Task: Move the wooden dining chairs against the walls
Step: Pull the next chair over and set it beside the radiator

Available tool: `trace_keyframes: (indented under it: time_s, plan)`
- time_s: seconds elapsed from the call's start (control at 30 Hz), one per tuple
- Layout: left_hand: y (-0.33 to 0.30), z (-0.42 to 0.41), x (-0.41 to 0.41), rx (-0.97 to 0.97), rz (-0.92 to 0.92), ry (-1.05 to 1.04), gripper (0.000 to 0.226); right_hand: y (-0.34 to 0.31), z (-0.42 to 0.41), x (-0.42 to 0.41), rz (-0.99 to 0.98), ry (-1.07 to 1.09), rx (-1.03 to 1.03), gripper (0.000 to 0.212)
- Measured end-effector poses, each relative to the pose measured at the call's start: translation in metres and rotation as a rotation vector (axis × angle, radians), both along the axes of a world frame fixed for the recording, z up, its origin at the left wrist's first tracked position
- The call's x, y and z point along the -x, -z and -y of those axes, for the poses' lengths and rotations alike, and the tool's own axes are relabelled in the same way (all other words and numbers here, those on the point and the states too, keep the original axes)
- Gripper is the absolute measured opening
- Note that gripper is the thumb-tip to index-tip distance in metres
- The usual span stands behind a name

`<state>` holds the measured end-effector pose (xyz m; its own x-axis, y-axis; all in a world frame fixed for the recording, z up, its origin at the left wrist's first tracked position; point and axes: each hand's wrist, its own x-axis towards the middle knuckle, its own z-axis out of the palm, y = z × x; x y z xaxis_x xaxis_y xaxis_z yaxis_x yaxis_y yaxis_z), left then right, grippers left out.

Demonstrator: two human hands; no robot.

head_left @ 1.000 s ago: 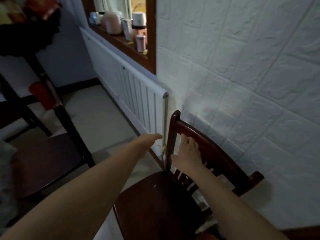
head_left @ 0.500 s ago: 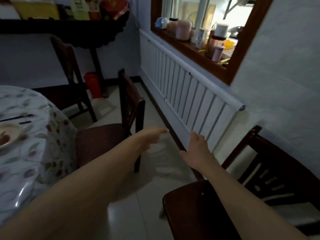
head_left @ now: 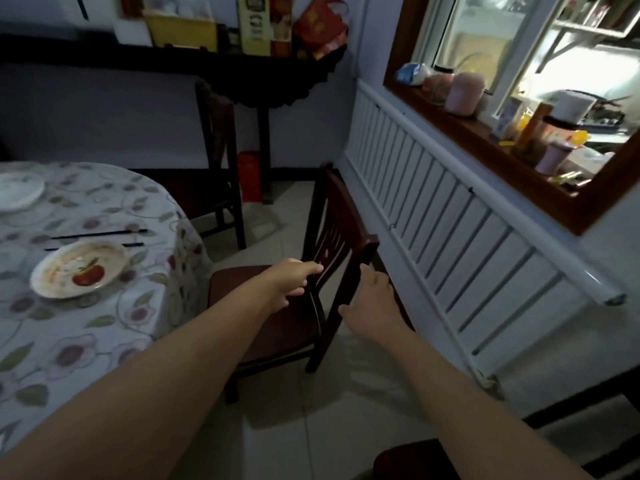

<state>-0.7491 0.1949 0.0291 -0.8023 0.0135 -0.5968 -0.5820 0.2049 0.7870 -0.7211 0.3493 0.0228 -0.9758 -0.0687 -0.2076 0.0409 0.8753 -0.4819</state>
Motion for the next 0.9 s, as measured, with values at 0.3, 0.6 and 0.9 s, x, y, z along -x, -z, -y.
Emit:
trace_keyframes:
  time_s: [0.3, 0.6, 0.9]
  plan:
    - [0.007, -0.003, 0.120, 0.045, -0.026, -0.068, 0.063, 0.006, 0.007, 0.128, -0.081, 0.030, 0.048, 0.082]
    - [0.030, -0.039, 0.243, 0.035, -0.010, -0.053, 0.066, 0.024, -0.003, 0.250, 0.055, 0.070, 0.017, 0.083]
    - [0.079, -0.046, 0.348, -0.096, 0.092, -0.054, 0.077, 0.065, 0.011, 0.316, 0.253, 0.226, 0.051, 0.059]
